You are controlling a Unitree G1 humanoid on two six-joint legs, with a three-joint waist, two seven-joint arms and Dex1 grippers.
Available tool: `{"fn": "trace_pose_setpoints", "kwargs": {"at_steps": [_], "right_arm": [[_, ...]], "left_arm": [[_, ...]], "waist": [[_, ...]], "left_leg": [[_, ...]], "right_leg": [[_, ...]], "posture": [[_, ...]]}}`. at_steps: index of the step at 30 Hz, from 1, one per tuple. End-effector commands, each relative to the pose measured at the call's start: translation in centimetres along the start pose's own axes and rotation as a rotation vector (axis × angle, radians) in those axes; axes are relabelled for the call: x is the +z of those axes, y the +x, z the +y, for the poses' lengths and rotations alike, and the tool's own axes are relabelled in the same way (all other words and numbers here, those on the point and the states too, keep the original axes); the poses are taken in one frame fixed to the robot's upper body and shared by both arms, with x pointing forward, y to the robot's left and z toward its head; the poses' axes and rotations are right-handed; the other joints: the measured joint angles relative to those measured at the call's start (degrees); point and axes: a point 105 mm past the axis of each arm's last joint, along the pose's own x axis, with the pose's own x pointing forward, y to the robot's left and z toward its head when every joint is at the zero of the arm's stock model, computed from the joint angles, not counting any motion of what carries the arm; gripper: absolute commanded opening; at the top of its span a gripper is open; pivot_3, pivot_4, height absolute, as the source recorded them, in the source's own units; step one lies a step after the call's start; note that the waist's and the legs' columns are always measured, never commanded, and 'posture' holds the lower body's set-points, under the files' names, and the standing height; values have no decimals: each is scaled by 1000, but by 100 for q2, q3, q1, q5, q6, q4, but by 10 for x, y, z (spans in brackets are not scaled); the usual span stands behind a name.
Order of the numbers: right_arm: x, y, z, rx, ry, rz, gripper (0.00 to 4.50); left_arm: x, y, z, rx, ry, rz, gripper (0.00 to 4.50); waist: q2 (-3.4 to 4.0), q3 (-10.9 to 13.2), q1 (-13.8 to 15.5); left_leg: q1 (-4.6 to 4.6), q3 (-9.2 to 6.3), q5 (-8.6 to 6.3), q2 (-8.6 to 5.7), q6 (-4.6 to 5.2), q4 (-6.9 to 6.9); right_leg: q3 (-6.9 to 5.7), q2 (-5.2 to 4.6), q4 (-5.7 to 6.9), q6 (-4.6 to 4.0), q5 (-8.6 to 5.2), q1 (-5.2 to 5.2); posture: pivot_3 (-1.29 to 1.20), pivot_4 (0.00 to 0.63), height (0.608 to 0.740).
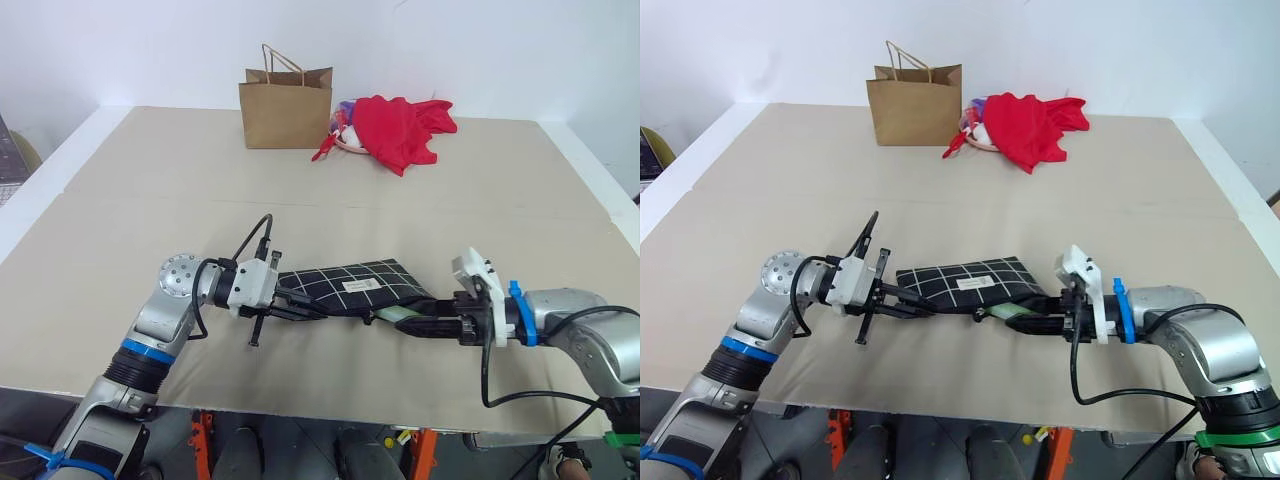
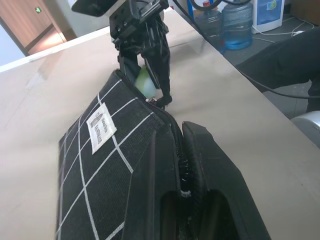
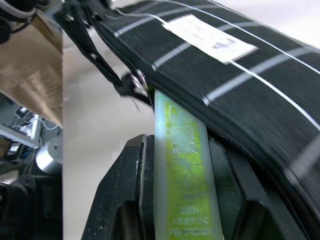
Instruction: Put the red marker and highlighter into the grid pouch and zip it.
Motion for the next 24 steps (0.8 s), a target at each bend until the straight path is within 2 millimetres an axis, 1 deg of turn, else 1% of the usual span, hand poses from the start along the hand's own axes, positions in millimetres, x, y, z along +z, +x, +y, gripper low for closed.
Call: {"fn": "trace_pose_setpoints", "kwargs": {"at_steps": [1, 2, 3, 5, 7, 8, 9, 12, 14, 17, 21, 24], "right_arm": [[15, 8, 6, 31, -56, -25, 1159], [17, 10, 6, 30, -57, -30, 1958], [18, 10, 7, 36, -69, -25, 1958], [17, 5, 9, 49, -99, 10, 2749], [15, -3, 16, 83, -122, 21, 3926], [12, -8, 24, 116, -142, 29, 4379], [10, -11, 29, 139, -156, 35, 4453], [5, -19, 51, 233, -183, 24, 4453], [5, -21, 59, 265, -231, 14, 4453], [14, -19, 60, 248, -360, -47, 4453], [36, -8, 62, 233, -471, -178, 4453], [44, 1, 54, 175, -536, -208, 4453]], "left_arm": [[8, 2, 3, 3, 51, -15, 0], [9, 2, 5, 10, 49, -19, 0], [9, 2, 6, 17, 47, -22, 0], [10, 0, 10, 44, 33, -33, 0], [11, -2, 13, 66, 16, -45, 0], [11, -4, 15, 79, 3, -51, 0], [11, -5, 16, 87, -5, -54, 0], [9, -8, 17, 89, -5, -43, 0], [9, -8, 17, 89, -4, -40, 0], [9, -8, 18, 90, -4, -43, 0], [10, -7, 19, 92, -7, -51, 0], [10, -7, 19, 91, -6, -50, 0]], "waist": [[0, 0, 0], [0, 0, 0], [0, 0, -1], [0, 0, -1], [0, 0, 1], [0, 0, 15], [0, 0, 36], [0, 0, 61], [0, 0, 57], [-3, 2, 33], [-5, 3, 6], [-5, 3, -8]], "left_leg": [[0, 0, 0, 0, 0, 0], [1, 0, 0, 0, 0, 0], [1, 0, 0, 0, 0, 1], [1, 0, 0, 0, 0, 2], [1, 0, 0, 0, 0, 1], [0, 0, 0, 0, 0, 0], [-2, 0, 0, 0, 0, 0], [-4, -1, -3, -1, 4, 0], [-2, -1, -4, -1, 6, -1], [2, -1, -3, -1, 5, 1], [5, -2, 5, -1, -8, 5], [4, -2, 11, -1, -16, 5]], "right_leg": [[0, 0, 0, 0, 0, 0], [0, 0, 0, 0, 0, 0], [0, 0, 0, -1, 1, 0], [0, 0, 0, -1, 2, 0], [0, 0, 0, -1, 1, 0], [0, 0, 0, 0, 1, 0], [-2, -1, 0, 1, -2, 0], [-3, -1, 0, 4, -8, -1], [-3, 0, 0, 4, -9, -1], [-3, 0, 1, 1, -5, 1], [-3, 0, 1, 2, 7, 3], [-2, 0, 1, 4, 13, 3]], "posture": [[0, 150, 740], [0, 150, 740], [0, 150, 740], [0, 150, 740], [0, 150, 740], [0, 150, 740], [0, 150, 740], [0, 150, 740], [0, 150, 740], [0, 150, 740], [0, 150, 740], [0, 150, 740]]}}
